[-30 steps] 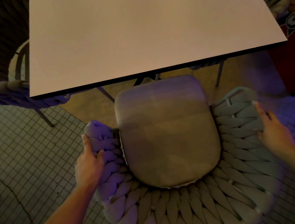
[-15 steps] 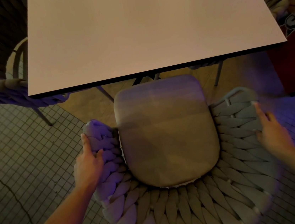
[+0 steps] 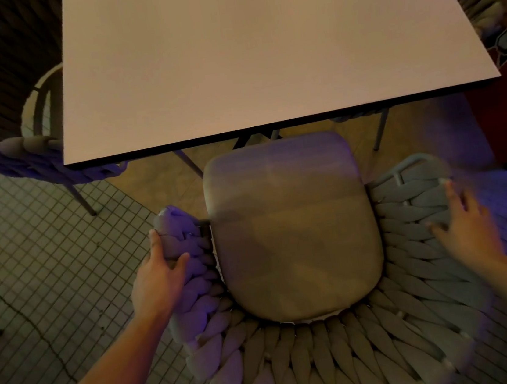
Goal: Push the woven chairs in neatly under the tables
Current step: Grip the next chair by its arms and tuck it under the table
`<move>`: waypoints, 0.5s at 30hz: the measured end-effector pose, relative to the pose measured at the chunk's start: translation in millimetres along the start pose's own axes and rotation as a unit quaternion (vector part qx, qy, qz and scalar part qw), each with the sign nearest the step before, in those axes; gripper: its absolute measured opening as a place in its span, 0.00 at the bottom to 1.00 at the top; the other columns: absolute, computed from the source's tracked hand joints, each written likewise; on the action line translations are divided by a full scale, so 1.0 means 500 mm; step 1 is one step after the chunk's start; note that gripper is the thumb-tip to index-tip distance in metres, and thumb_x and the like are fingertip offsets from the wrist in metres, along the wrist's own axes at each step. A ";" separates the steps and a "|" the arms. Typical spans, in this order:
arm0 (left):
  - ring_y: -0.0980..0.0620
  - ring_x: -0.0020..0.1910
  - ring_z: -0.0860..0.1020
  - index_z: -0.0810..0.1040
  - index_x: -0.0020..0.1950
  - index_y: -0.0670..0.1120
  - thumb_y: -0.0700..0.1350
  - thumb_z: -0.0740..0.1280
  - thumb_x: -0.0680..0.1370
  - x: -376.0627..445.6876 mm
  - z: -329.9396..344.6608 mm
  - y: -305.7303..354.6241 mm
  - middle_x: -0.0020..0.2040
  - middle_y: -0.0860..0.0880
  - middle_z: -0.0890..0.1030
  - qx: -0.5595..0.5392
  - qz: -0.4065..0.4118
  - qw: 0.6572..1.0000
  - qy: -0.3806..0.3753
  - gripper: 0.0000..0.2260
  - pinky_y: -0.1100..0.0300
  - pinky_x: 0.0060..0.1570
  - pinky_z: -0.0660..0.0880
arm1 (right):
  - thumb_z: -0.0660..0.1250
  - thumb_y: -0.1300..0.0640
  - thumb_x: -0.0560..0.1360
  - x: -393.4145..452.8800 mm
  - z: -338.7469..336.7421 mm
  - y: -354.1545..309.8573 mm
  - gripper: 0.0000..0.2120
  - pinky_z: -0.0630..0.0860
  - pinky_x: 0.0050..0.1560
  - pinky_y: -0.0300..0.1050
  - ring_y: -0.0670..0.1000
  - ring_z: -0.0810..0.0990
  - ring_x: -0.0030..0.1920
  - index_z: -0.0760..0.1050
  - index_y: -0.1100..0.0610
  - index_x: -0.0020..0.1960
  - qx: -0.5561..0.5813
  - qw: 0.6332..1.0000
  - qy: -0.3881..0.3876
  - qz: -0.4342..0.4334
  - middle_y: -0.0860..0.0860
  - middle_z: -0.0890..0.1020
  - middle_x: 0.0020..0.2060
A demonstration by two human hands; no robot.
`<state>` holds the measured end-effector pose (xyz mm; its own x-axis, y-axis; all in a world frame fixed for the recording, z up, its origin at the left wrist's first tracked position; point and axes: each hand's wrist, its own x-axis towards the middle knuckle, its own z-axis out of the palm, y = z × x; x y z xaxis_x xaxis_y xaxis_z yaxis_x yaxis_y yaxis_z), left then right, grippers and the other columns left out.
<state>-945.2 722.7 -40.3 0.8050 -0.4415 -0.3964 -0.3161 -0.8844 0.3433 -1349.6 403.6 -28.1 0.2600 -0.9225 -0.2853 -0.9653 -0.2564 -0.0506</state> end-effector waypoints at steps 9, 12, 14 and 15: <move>0.43 0.61 0.74 0.70 0.69 0.50 0.64 0.58 0.74 0.019 -0.121 0.007 0.63 0.46 0.73 -0.028 0.043 0.999 0.007 0.28 0.49 0.53 0.73 | 0.60 0.46 0.79 -0.081 -0.016 -0.464 0.27 0.66 0.70 0.52 0.56 0.67 0.72 0.64 0.55 0.74 0.166 0.972 -0.084 -0.144 0.56 0.69 0.72; 0.46 0.61 0.75 0.71 0.69 0.49 0.64 0.58 0.75 0.048 -0.180 -0.071 0.64 0.47 0.73 -0.031 0.039 0.999 -0.005 0.27 0.50 0.56 0.74 | 0.60 0.44 0.78 -0.133 -0.015 -0.652 0.27 0.64 0.71 0.47 0.53 0.68 0.72 0.65 0.54 0.74 0.167 0.957 -0.118 -0.207 0.53 0.70 0.72; 0.47 0.63 0.73 0.71 0.69 0.50 0.63 0.58 0.76 0.067 -0.220 -0.148 0.66 0.48 0.72 -0.047 0.032 0.998 -0.007 0.26 0.50 0.57 0.74 | 0.59 0.43 0.78 -0.174 -0.014 -0.764 0.27 0.63 0.70 0.46 0.52 0.67 0.72 0.66 0.53 0.74 0.160 0.951 -0.130 -0.231 0.52 0.70 0.72; 0.48 0.64 0.73 0.71 0.70 0.50 0.62 0.59 0.76 0.075 -0.239 -0.188 0.67 0.48 0.72 -0.057 0.031 0.998 -0.013 0.26 0.51 0.57 0.73 | 0.59 0.43 0.78 -0.194 -0.011 -0.810 0.26 0.63 0.70 0.46 0.52 0.68 0.72 0.66 0.53 0.73 0.156 0.948 -0.135 -0.242 0.51 0.71 0.71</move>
<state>-825.3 807.1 14.4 0.7720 -0.5000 -0.3924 -0.3042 -0.8327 0.4626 -983.7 595.1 25.5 0.6982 -0.6007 -0.3894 -0.7070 -0.4931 -0.5070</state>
